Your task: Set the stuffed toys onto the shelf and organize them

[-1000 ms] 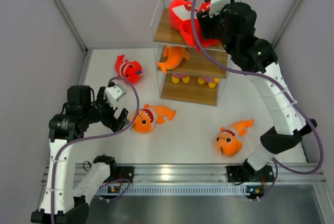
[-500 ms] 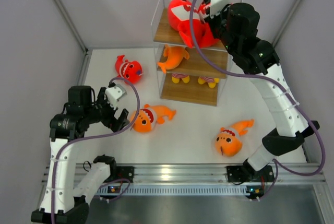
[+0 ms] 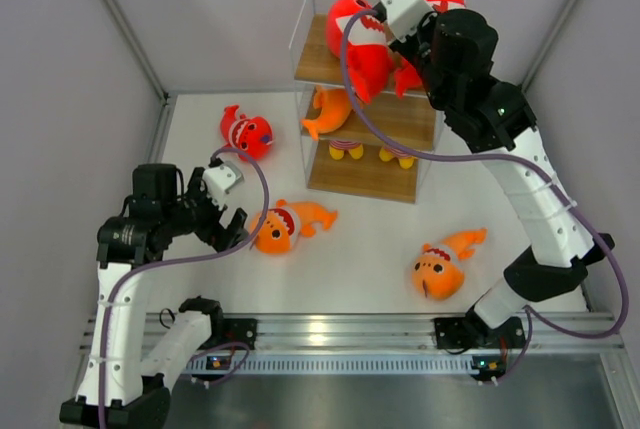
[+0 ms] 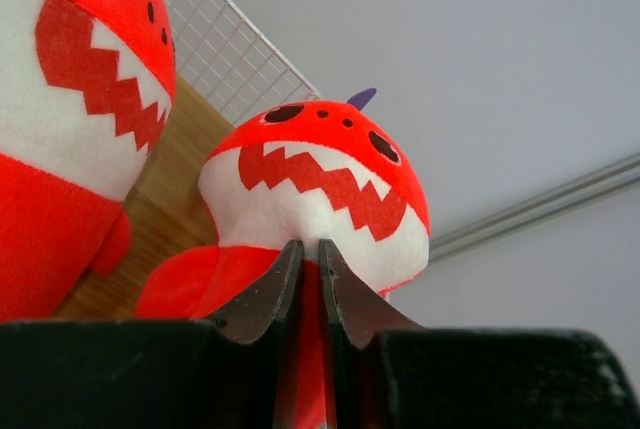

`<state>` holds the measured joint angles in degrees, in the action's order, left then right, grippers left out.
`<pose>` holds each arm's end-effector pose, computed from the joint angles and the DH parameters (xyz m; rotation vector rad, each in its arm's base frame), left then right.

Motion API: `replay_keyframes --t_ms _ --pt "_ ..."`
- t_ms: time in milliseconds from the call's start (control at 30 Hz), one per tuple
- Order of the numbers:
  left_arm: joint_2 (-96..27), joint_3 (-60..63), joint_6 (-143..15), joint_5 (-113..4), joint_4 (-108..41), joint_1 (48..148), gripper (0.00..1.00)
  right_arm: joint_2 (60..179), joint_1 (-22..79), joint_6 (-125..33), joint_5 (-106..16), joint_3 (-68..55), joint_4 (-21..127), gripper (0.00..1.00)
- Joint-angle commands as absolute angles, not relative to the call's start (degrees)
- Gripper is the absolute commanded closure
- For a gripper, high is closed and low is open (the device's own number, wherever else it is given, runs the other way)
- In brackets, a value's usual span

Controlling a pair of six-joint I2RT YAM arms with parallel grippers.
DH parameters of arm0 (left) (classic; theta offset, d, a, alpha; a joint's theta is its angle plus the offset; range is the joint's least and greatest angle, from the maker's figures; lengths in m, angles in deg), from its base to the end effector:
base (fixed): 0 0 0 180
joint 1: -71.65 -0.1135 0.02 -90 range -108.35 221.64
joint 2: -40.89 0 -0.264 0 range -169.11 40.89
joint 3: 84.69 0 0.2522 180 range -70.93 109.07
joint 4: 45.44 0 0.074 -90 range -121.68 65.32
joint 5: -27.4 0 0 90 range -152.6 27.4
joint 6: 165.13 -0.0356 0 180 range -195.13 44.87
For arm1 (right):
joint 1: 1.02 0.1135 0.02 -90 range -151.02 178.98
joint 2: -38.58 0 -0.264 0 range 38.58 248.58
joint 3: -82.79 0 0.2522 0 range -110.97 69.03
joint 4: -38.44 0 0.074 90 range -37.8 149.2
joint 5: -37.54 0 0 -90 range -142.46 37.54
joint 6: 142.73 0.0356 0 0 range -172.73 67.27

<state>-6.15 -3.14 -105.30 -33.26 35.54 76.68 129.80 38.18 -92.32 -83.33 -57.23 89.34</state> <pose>0.1183 -0.0279 0.3734 0.9131 2.0933 -0.3830 0.2411 0.1731 0.5634 -0.6714 1.4739 -0.4373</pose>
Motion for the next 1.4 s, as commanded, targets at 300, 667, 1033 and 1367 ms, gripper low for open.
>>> replay_keyframes --t_ms 300,667,1033,1367 --pt "-6.13 -3.78 -106.07 -32.20 33.36 76.92 0.01 127.96 39.32 -106.96 -90.52 -49.97 83.05 0.59" --pt "-6.30 -4.22 -106.16 -32.02 33.28 76.92 0.01 122.78 40.03 -94.32 -76.91 -54.28 80.42 0.24" --pt "-5.69 -4.40 -105.72 -32.54 33.10 76.92 0.01 127.69 32.40 -62.95 -49.69 -59.37 75.84 0.25" --pt "-5.34 -5.19 -105.80 -32.64 33.10 76.92 0.01 133.76 20.69 -45.69 -24.44 -60.35 73.73 0.24"
